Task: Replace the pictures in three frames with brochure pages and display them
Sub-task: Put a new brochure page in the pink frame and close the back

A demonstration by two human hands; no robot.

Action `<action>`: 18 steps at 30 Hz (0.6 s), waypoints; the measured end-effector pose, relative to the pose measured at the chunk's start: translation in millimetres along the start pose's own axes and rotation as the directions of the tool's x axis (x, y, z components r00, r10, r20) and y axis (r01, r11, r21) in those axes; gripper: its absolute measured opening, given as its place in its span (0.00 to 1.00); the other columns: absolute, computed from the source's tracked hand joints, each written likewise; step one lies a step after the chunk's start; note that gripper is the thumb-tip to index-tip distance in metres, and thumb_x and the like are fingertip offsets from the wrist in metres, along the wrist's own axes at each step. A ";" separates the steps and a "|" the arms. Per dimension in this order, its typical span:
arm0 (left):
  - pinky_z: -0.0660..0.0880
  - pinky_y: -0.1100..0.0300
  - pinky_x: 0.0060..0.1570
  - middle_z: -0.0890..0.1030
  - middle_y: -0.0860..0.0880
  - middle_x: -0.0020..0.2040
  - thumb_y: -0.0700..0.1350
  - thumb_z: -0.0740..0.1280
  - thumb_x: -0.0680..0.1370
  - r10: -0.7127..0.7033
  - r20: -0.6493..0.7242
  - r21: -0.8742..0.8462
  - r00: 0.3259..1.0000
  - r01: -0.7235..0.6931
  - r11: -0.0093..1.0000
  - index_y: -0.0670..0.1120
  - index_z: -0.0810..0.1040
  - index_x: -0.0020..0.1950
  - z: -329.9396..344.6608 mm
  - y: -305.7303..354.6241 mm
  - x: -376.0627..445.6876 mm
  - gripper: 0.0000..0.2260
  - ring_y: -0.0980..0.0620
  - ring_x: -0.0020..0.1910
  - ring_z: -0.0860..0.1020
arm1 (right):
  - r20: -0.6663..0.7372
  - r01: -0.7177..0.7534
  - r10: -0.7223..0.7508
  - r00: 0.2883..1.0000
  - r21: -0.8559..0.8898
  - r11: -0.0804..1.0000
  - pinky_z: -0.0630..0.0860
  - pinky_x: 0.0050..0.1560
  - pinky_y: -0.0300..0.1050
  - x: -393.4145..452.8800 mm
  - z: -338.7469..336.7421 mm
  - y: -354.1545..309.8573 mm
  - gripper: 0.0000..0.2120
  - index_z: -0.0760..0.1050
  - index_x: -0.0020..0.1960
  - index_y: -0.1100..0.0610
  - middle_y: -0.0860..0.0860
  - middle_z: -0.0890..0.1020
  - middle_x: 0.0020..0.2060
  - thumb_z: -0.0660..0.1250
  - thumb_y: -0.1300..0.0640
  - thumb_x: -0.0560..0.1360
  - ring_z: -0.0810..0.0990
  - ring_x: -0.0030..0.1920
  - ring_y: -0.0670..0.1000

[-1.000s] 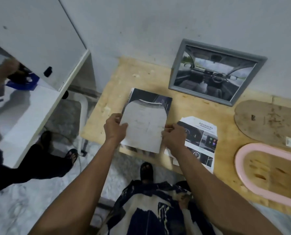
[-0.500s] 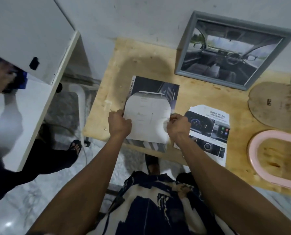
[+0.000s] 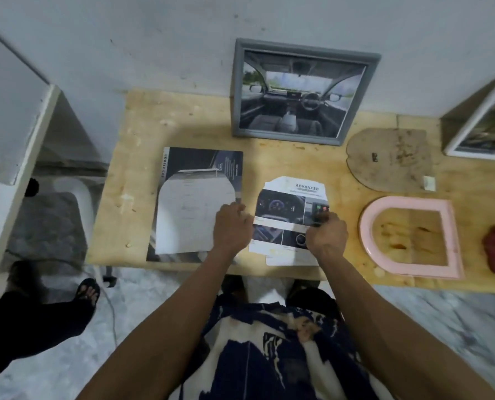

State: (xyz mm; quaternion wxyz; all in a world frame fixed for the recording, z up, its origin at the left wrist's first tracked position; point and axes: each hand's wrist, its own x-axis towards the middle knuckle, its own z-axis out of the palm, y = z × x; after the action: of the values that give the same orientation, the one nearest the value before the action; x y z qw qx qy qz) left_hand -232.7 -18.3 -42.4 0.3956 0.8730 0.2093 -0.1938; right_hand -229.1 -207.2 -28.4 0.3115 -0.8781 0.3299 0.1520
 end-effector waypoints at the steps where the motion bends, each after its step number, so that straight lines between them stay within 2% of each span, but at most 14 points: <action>1: 0.74 0.53 0.59 0.80 0.42 0.58 0.46 0.67 0.78 -0.007 0.042 0.004 0.999 0.007 1.000 0.42 0.79 0.61 9.7 6.3 -1.9 0.14 0.42 0.57 0.78 | 0.013 -0.009 0.009 1.000 -0.009 1.000 0.78 0.57 0.54 2.7 -6.6 8.4 0.21 0.74 0.62 0.58 0.59 0.79 0.55 0.63 0.63 0.69 0.78 0.56 0.62; 4: 0.79 0.50 0.54 0.80 0.42 0.56 0.49 0.66 0.73 -0.059 0.067 0.030 0.996 0.057 0.998 0.44 0.79 0.56 32.9 16.8 -2.9 0.14 0.42 0.52 0.79 | 0.093 0.006 -0.004 0.996 -0.023 1.000 0.76 0.57 0.51 8.8 -23.1 22.3 0.24 0.71 0.67 0.60 0.59 0.79 0.57 0.64 0.64 0.71 0.78 0.56 0.61; 8: 0.78 0.54 0.52 0.80 0.46 0.55 0.44 0.68 0.76 -0.112 0.033 -0.003 0.993 0.113 0.994 0.43 0.77 0.59 46.1 31.2 -8.4 0.13 0.45 0.52 0.79 | 0.168 0.032 -0.035 0.985 0.020 0.999 0.73 0.50 0.42 16.7 -32.4 31.2 0.22 0.73 0.65 0.62 0.58 0.81 0.56 0.66 0.65 0.71 0.79 0.56 0.58; 10: 0.78 0.53 0.52 0.80 0.45 0.55 0.44 0.69 0.77 -0.133 -0.011 -0.007 0.991 0.133 0.991 0.43 0.76 0.60 49.8 39.0 -10.2 0.13 0.44 0.54 0.79 | 0.198 0.027 -0.035 0.980 0.042 0.999 0.71 0.48 0.39 21.1 -35.0 34.3 0.21 0.74 0.64 0.62 0.56 0.82 0.55 0.66 0.66 0.71 0.80 0.54 0.56; 12: 0.75 0.57 0.50 0.80 0.45 0.57 0.43 0.69 0.77 -0.163 -0.083 -0.032 0.983 0.161 0.986 0.42 0.76 0.62 54.6 46.2 -12.7 0.14 0.44 0.55 0.79 | 0.230 0.010 -0.026 0.973 0.068 0.998 0.71 0.48 0.39 26.3 -39.0 37.4 0.19 0.74 0.63 0.61 0.55 0.82 0.55 0.68 0.66 0.72 0.80 0.51 0.54; 14: 0.69 0.60 0.46 0.80 0.45 0.56 0.41 0.69 0.77 -0.177 -0.157 -0.061 0.972 0.169 0.984 0.40 0.77 0.63 58.6 55.4 -16.9 0.15 0.47 0.51 0.77 | 0.258 -0.019 -0.007 0.966 0.096 0.995 0.73 0.50 0.40 33.8 -42.3 41.5 0.18 0.73 0.62 0.59 0.53 0.82 0.55 0.69 0.65 0.73 0.79 0.50 0.53; 16: 0.68 0.62 0.45 0.80 0.46 0.51 0.39 0.68 0.78 -0.215 -0.215 -0.113 0.953 0.194 0.974 0.41 0.79 0.61 64.5 64.4 -22.2 0.11 0.50 0.47 0.74 | 0.280 -0.044 0.003 0.960 0.143 0.989 0.74 0.55 0.43 41.5 -44.7 46.6 0.19 0.72 0.63 0.58 0.53 0.81 0.56 0.69 0.62 0.74 0.79 0.55 0.55; 18: 0.68 0.63 0.43 0.79 0.49 0.47 0.39 0.67 0.79 -0.255 -0.267 -0.171 0.929 0.215 0.961 0.42 0.80 0.56 70.8 73.8 -28.7 0.07 0.51 0.44 0.74 | 0.299 -0.031 -0.019 0.954 0.162 0.986 0.72 0.54 0.44 48.0 -49.9 50.8 0.19 0.73 0.64 0.58 0.54 0.81 0.56 0.70 0.58 0.74 0.79 0.56 0.56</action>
State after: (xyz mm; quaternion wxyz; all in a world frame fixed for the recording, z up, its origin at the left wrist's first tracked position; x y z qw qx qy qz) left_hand -230.6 -123.2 -26.3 0.3948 0.8306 0.3807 -0.0963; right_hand -224.9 -292.7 -35.9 0.4288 -0.8151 0.2930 0.2566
